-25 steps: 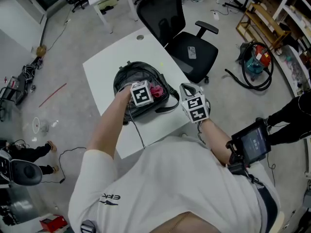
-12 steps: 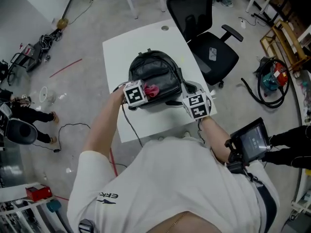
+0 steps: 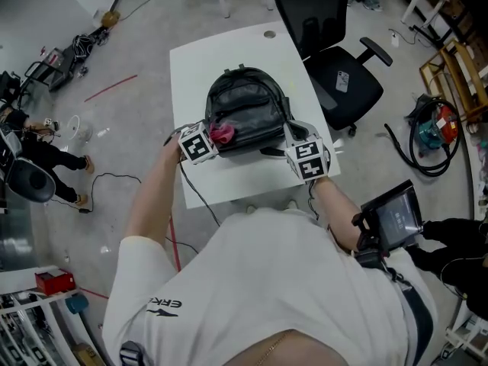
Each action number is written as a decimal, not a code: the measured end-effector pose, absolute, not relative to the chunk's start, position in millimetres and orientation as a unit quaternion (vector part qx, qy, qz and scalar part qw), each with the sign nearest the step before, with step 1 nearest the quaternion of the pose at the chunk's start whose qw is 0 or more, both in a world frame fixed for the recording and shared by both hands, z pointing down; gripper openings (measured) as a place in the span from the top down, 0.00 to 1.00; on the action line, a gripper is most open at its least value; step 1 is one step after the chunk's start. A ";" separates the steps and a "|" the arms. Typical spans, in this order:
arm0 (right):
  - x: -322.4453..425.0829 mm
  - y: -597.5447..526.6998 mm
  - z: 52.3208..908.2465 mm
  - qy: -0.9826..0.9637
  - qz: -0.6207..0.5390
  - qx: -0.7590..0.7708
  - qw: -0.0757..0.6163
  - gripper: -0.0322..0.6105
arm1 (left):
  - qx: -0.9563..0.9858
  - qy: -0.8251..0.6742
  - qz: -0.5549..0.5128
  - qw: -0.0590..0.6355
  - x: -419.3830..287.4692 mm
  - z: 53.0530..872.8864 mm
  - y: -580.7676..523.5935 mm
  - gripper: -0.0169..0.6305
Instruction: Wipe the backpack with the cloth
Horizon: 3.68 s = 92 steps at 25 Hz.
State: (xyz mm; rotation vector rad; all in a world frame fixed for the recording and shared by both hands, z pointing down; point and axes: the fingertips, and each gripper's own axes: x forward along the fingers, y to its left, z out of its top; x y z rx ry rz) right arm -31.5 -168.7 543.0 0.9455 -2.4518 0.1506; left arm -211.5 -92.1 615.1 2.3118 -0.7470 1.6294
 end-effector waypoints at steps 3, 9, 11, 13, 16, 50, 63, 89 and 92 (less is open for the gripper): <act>-32.4 -166.9 542.1 -0.903 0.056 0.346 0.249 0.95 | 0.783 -0.305 0.533 0.100 -216.7 613.8 -92.7 0.76; -24.8 -169.8 547.6 -0.908 0.056 0.332 0.248 0.95 | 0.767 -0.485 0.399 0.130 -231.3 590.6 -99.1 0.76; -24.6 -169.0 547.9 -0.912 0.056 0.324 0.245 0.95 | 0.756 -0.537 0.348 0.134 -235.8 579.8 -95.6 0.76; -24.2 -167.6 548.7 -0.916 0.056 0.315 0.242 0.95 | 0.737 -0.589 0.304 0.136 -240.2 571.4 -87.9 0.76; -25.2 -164.5 552.0 -0.922 0.055 0.299 0.241 0.95 | 0.701 -0.658 0.240 0.133 -245.2 563.1 -70.0 0.76; -10.5 -143.9 579.5 -0.903 0.027 0.298 0.308 0.95 | 0.606 -0.754 0.104 0.229 -215.3 628.1 -16.5 0.76; 10.2 -170.7 581.1 -0.913 0.026 0.259 0.314 0.95 | 0.635 -0.736 0.113 0.209 -131.2 622.5 -60.8 0.76; 6.2 -174.6 587.4 -0.926 0.026 0.217 0.309 0.95 | 0.635 -0.738 0.108 0.200 -121.9 625.5 -53.1 0.76; -0.3 -173.7 587.4 -0.927 0.025 0.213 0.308 0.95 | 0.577 -0.780 0.105 0.217 -168.3 635.5 -26.8 0.76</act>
